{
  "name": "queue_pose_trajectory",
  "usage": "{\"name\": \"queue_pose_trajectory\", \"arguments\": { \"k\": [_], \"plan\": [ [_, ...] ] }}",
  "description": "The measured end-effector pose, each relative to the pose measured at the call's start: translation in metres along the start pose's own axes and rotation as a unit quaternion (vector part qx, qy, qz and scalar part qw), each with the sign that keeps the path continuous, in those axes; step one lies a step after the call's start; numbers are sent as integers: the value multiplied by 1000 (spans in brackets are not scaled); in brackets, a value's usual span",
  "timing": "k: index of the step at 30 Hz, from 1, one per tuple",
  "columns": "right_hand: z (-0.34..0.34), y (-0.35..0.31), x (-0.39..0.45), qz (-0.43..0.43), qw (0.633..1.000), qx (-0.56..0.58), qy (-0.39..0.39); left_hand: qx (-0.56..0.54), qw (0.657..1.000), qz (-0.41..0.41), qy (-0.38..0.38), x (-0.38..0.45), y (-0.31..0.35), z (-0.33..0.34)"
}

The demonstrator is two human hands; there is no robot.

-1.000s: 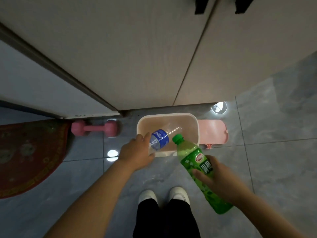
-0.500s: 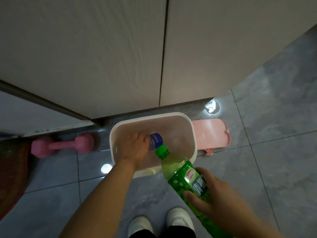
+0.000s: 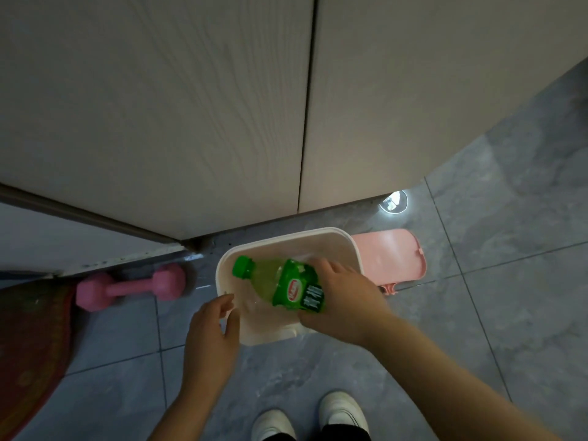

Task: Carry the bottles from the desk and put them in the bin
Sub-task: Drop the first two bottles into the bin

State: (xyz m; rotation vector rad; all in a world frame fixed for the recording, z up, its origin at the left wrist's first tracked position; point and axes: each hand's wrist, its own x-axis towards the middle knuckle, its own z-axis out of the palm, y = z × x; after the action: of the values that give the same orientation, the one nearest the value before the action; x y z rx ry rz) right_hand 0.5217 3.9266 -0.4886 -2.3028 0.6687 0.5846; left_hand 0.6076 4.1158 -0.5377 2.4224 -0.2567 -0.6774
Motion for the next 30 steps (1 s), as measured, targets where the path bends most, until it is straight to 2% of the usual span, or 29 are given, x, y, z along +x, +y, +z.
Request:
{"name": "queue_pose_trajectory", "arguments": {
  "k": [6,13,17,23,27,30],
  "plan": [
    [38,-7,50,-26,986,-153,-64,-2,1000,-9,12,0,-11,-1],
    [61,-4,58,-29,971,-217,-94,-2,1000,-19,7,-1,-14,1],
    [56,-1,44,0,981,-163,-106,7,1000,-25,9,-3,-8,-3],
    [32,-1,-3,63,995,3,-83,-12,997,-67,-20,-21,14,-25],
    [7,-6,-50,131,982,127,-57,4,995,-84,-53,-45,42,-50],
    [-18,-10,-89,182,966,179,-39,24,992,-91,-81,-70,68,-74]
  ]
}}
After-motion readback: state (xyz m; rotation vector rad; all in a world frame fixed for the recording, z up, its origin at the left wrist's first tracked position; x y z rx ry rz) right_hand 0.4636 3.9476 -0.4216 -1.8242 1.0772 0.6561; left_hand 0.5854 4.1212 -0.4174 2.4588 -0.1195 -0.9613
